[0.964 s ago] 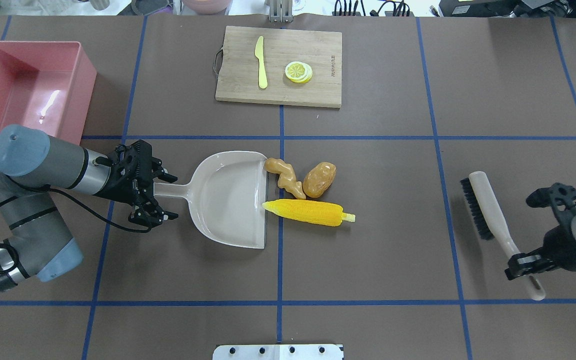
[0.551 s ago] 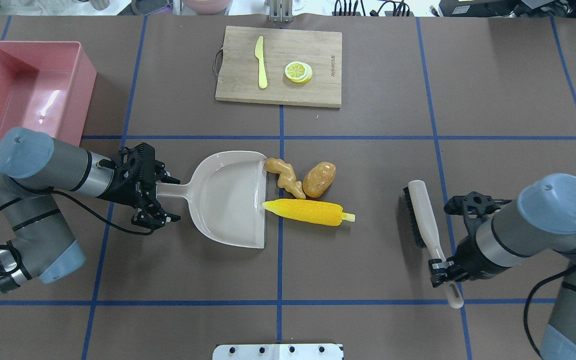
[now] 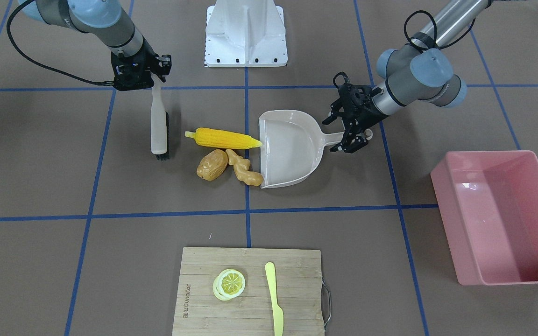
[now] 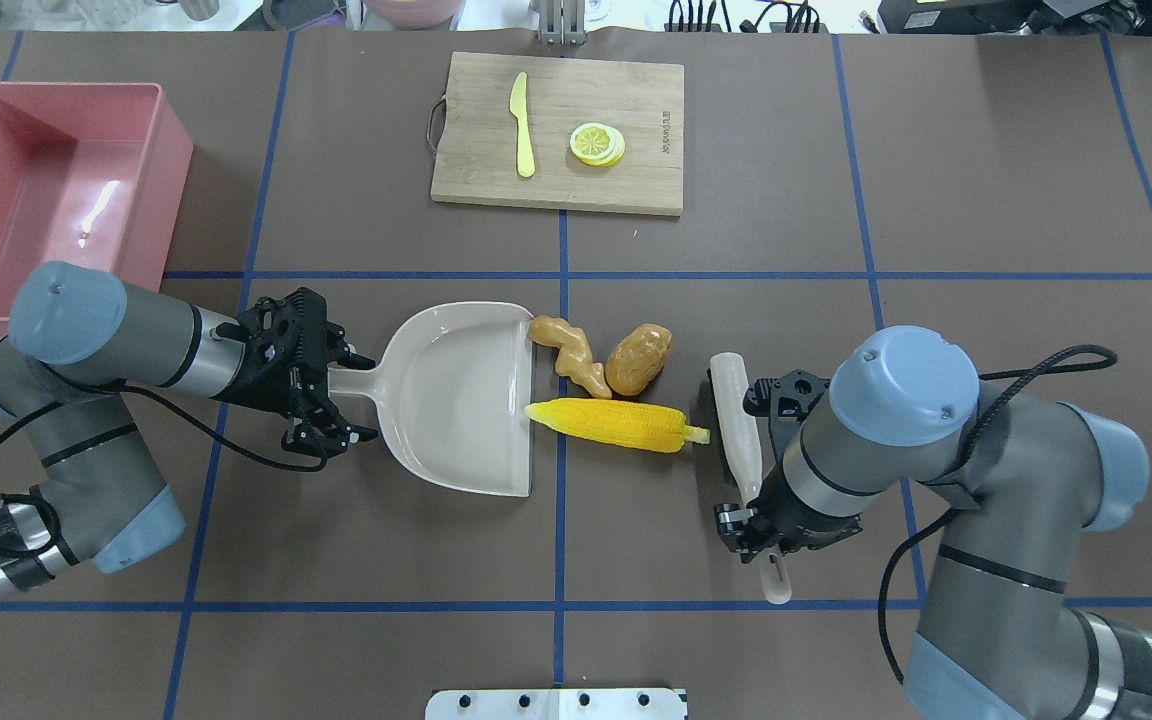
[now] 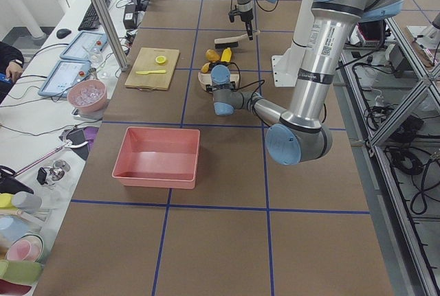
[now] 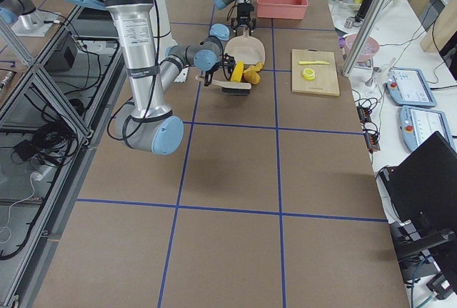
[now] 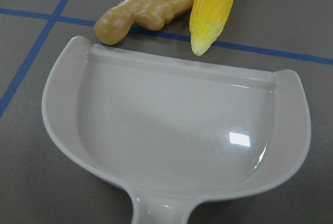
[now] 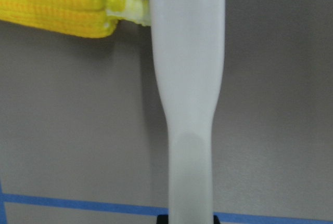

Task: Sweep and dump trash into bin
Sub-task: 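Sweep the corn cob into the dustpan with the brush in the right gripper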

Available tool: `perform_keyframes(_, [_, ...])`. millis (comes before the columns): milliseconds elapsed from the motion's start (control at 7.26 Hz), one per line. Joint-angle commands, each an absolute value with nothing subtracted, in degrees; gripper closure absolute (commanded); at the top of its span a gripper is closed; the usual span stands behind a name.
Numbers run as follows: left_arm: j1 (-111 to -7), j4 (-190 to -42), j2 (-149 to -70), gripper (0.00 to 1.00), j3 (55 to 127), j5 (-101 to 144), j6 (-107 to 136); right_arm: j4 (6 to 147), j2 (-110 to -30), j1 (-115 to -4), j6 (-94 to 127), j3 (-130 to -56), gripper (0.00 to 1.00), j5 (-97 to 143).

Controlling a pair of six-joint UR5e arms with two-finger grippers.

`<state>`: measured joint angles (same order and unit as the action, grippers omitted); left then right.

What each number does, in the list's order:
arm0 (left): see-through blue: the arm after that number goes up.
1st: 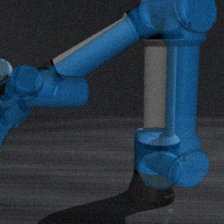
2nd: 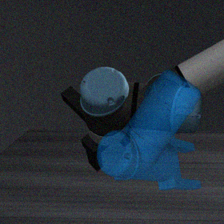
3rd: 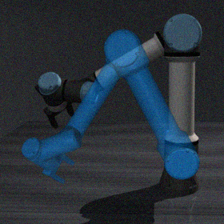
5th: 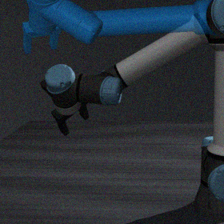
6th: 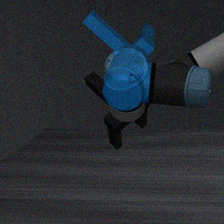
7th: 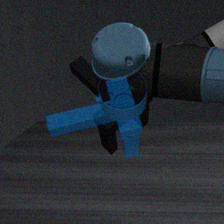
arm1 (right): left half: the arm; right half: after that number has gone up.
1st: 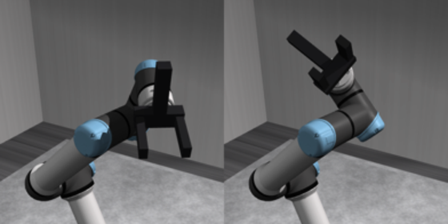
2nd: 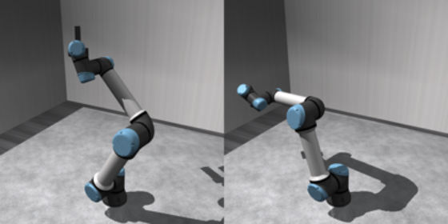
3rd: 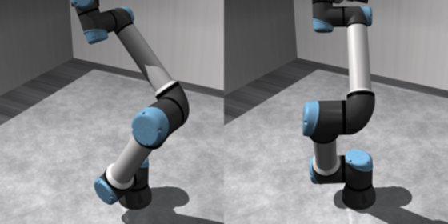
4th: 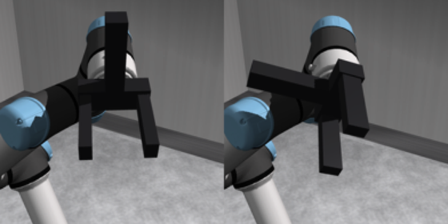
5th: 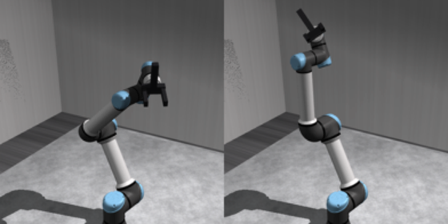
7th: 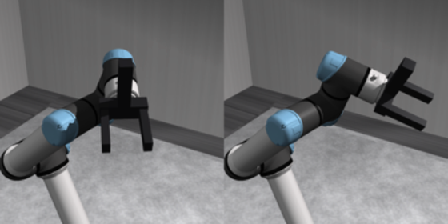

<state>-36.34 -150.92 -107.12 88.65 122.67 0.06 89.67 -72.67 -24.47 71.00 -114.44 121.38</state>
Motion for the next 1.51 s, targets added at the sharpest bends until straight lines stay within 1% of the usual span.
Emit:
perform_keyframes(0, [-36.30, -150.73, -107.40, 0.12, 88.33, 122.35, 0.09, 90.00, -65.59, -23.82, 74.35, -108.22, 1.00, 121.11])
perform_keyframes(275, [-36.12, -150.91, -107.40, 0.12, 88.33, 121.11, 0.88, 90.26, -62.33, -23.73, 76.98, -106.27, 1.00, 120.59])
perform_keyframes(551, [-35.95, -151.00, -107.40, 0.12, 88.42, 121.11, 0.97, 90.35, -57.41, -23.29, 80.23, -103.54, 1.00, 120.23])
perform_keyframes(826, [-35.86, -151.52, -107.32, 0.12, 88.50, 121.20, 1.67, 90.35, -55.82, -20.76, 81.73, -103.19, 1.00, 117.88])
perform_keyframes(1101, [-35.86, -151.52, -107.40, 0.12, 88.59, 121.20, 1.67, 90.44, -51.88, -19.60, 83.05, -99.95, 1.00, 116.81])
perform_keyframes(1377, [-35.86, -151.52, -107.40, 0.12, 88.59, 121.20, 1.67, 92.44, -48.54, -18.99, 83.14, -98.70, 1.00, 116.63])
